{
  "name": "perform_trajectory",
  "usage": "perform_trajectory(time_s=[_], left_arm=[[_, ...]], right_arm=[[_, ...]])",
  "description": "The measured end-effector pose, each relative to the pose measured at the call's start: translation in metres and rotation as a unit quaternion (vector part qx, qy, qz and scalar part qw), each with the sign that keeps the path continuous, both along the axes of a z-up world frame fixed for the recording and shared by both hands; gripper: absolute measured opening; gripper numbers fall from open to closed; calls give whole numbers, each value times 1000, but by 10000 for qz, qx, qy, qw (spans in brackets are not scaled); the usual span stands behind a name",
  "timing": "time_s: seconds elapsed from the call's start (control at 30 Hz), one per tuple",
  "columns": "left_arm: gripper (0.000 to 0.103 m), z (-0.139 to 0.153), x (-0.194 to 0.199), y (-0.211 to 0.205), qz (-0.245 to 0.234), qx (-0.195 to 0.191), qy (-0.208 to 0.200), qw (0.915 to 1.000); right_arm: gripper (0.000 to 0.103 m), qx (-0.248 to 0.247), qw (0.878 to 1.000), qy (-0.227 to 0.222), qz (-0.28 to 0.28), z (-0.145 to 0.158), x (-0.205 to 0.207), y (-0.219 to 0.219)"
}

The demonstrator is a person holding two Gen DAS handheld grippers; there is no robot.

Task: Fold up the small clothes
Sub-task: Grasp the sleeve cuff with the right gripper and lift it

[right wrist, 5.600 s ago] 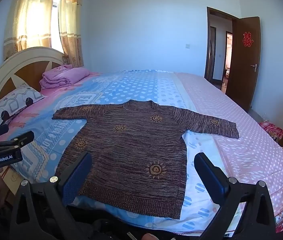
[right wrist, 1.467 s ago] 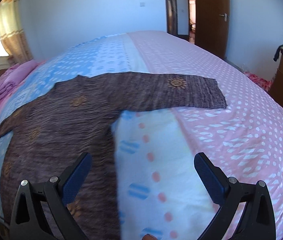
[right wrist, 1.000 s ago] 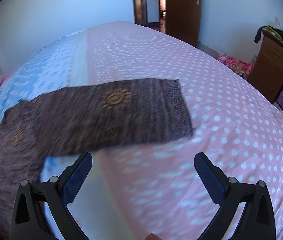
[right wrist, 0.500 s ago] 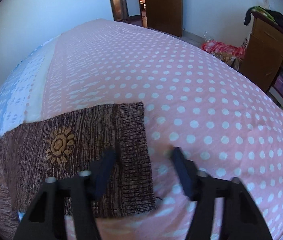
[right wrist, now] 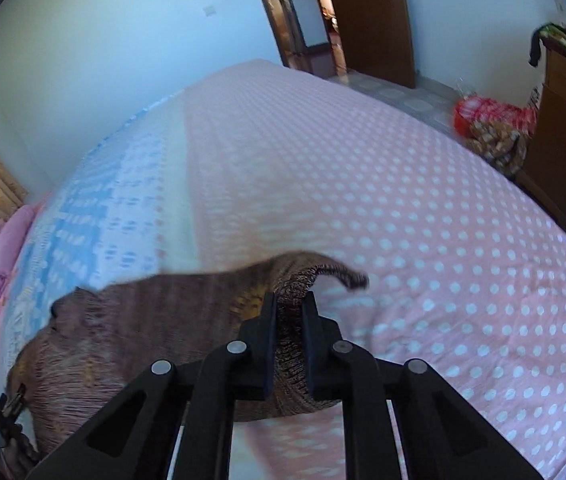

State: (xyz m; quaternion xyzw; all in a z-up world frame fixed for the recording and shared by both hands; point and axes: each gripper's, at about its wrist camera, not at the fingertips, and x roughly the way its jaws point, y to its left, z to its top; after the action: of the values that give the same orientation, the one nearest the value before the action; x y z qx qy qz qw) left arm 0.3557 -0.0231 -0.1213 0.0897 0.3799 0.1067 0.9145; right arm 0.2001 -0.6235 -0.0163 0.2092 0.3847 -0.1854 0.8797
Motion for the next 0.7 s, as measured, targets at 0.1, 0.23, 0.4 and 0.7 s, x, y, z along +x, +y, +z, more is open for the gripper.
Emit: perform_trajectory(time_s=[0.1, 0.23, 0.4, 0.7], left_arm=[[103, 2, -3, 0, -63, -66, -42, 9999], [103, 7, -8, -1, -178, -131, -143, 9997], [103, 11, -14, -4, -307, -197, -264, 9990], [103, 4, -15, -2, -338, -238, -213, 9989]], right_arm=[[11, -93, 9996, -161, 215, 27, 7, 25], [11, -202, 9981, -240, 538, 54, 27, 65], [11, -227, 9948, -298, 943, 71, 44, 111], [11, -81, 9798, -358, 1968, 74, 80, 215]])
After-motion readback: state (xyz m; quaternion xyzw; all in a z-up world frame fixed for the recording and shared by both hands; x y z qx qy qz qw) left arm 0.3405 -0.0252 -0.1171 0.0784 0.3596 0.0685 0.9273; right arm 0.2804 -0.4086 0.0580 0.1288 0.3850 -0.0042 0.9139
